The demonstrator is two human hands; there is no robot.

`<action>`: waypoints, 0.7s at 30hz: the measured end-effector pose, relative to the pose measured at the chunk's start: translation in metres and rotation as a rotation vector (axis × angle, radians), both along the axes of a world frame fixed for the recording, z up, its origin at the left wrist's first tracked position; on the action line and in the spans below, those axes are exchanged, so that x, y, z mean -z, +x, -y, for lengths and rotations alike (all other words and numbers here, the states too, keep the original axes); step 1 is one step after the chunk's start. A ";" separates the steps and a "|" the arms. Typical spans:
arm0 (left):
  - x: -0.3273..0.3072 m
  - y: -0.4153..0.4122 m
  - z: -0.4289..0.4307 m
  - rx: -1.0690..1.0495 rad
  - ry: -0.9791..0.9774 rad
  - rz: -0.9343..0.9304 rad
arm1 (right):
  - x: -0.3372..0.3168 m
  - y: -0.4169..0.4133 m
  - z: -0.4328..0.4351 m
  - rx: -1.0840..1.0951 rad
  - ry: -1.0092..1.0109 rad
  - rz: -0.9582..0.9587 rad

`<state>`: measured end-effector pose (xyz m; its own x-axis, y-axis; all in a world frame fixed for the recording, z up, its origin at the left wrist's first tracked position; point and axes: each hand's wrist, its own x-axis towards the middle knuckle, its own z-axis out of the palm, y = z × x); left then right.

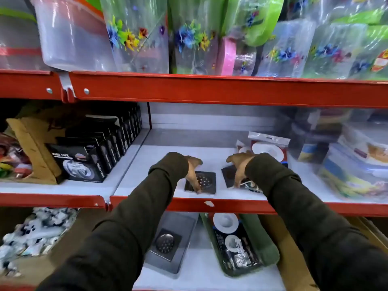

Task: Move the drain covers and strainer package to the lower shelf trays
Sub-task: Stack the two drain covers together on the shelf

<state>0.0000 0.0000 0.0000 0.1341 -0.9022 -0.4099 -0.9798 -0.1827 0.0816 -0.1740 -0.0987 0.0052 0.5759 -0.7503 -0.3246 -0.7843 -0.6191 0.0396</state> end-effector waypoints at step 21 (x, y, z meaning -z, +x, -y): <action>0.009 0.068 0.007 -0.024 -0.042 -0.019 | -0.021 0.032 0.016 -0.179 -0.080 0.028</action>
